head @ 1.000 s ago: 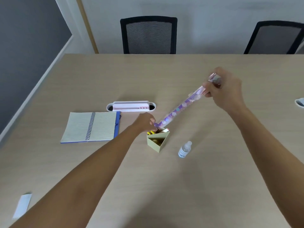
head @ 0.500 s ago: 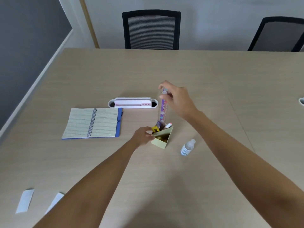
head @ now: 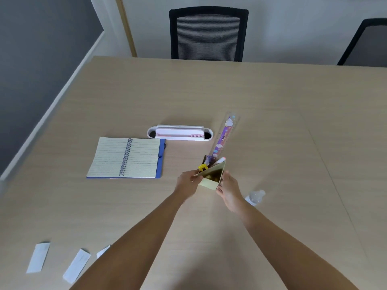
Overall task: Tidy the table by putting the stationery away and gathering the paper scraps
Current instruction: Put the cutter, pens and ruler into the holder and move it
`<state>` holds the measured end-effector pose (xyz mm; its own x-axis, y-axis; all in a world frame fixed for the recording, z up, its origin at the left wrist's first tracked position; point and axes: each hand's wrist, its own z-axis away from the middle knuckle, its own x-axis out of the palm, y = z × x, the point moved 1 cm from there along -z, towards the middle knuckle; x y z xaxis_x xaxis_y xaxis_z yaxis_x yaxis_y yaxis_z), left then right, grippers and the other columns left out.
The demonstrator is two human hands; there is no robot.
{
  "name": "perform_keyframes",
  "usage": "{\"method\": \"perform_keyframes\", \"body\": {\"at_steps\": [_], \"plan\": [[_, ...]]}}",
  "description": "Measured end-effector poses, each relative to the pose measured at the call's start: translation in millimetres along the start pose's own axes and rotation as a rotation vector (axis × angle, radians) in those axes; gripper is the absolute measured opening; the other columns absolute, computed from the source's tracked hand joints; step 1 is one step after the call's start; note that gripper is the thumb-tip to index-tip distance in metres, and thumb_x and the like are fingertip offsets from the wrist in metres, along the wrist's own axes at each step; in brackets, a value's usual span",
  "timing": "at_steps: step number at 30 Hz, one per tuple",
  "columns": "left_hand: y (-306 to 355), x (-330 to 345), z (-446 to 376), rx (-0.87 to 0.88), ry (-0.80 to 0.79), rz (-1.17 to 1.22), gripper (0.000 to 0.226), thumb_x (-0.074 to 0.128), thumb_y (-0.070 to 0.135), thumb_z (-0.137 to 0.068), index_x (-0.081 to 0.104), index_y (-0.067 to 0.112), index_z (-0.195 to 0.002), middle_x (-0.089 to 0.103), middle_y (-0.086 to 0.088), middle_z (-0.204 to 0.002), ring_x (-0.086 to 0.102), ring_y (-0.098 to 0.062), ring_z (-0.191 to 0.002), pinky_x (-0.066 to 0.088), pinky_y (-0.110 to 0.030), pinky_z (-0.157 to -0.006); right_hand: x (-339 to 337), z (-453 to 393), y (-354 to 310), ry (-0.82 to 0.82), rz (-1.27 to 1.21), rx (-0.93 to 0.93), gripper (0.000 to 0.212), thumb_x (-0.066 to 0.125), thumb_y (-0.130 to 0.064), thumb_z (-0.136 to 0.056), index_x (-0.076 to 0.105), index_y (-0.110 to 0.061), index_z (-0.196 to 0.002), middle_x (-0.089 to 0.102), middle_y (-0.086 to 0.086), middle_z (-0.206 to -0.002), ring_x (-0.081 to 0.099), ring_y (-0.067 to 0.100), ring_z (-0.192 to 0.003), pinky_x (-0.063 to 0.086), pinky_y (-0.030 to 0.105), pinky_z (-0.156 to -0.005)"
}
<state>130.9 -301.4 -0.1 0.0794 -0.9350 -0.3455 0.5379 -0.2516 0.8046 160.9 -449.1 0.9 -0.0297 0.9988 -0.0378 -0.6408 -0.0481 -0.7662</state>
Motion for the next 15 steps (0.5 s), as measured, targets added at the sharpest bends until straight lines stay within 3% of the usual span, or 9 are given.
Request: {"method": "perform_keyframes", "body": {"at_steps": [3, 6, 9, 12, 15], "plan": [[1.1, -11.4, -14.0, -0.025, 0.052, 0.03, 0.037, 0.06, 0.028, -0.088, 0.064, 0.014, -0.122, 0.061, -0.005, -0.081, 0.053, -0.019, -0.07, 0.04, -0.025, -0.057, 11.1, -30.2, -7.6, -0.013, 0.104, -0.012, 0.035, 0.037, -0.035, -0.085, 0.065, -0.019, -0.072, 0.063, 0.012, -0.089, 0.059, 0.025, -0.079, 0.052, 0.039, -0.081], [8.9, -25.1, -24.6, -0.028, 0.101, 0.049, 0.031, 0.058, 0.027, -0.088, 0.067, 0.016, -0.116, 0.057, -0.003, -0.073, 0.05, -0.019, -0.066, 0.037, -0.027, -0.054, 24.5, -67.7, -7.5, -0.05, 0.206, -0.048, 0.035, 0.036, -0.04, -0.074, 0.068, -0.026, -0.075, 0.064, 0.009, -0.086, 0.057, 0.027, -0.08, 0.054, 0.046, -0.086], [14.3, -53.8, -89.2, -0.076, 0.173, 0.052, 0.03, 0.057, 0.03, -0.086, 0.069, 0.022, -0.112, 0.061, -0.008, -0.074, 0.052, -0.021, -0.068, 0.04, -0.03, -0.061, 70.7, -130.9, -26.2, -0.115, 0.274, -0.071, 0.034, 0.035, -0.041, -0.076, 0.067, -0.033, -0.074, 0.063, 0.005, -0.086, 0.054, 0.027, -0.081, 0.052, 0.043, -0.084], [20.8, -68.3, -101.4, -0.085, 0.224, 0.038, 0.03, 0.058, 0.033, -0.084, 0.07, 0.026, -0.111, 0.07, -0.015, -0.089, 0.062, -0.031, -0.08, 0.048, -0.03, -0.069, 85.5, -143.4, -37.9, -0.136, 0.281, -0.11, 0.033, 0.034, -0.045, -0.076, 0.065, -0.039, -0.068, 0.062, 0.003, -0.086, 0.055, 0.027, -0.086, 0.051, 0.051, -0.093], [26.0, -73.6, -110.1, -0.058, 0.223, 0.011, 0.028, 0.057, 0.034, -0.084, 0.07, 0.026, -0.107, 0.071, -0.015, -0.093, 0.061, -0.025, -0.077, 0.057, -0.038, -0.078, 95.6, -144.6, -54.8, -0.113, 0.313, -0.114, 0.03, 0.034, -0.047, -0.08, 0.061, -0.037, -0.07, 0.063, 0.004, -0.094, 0.058, 0.025, -0.093, 0.051, 0.049, -0.094]]}}
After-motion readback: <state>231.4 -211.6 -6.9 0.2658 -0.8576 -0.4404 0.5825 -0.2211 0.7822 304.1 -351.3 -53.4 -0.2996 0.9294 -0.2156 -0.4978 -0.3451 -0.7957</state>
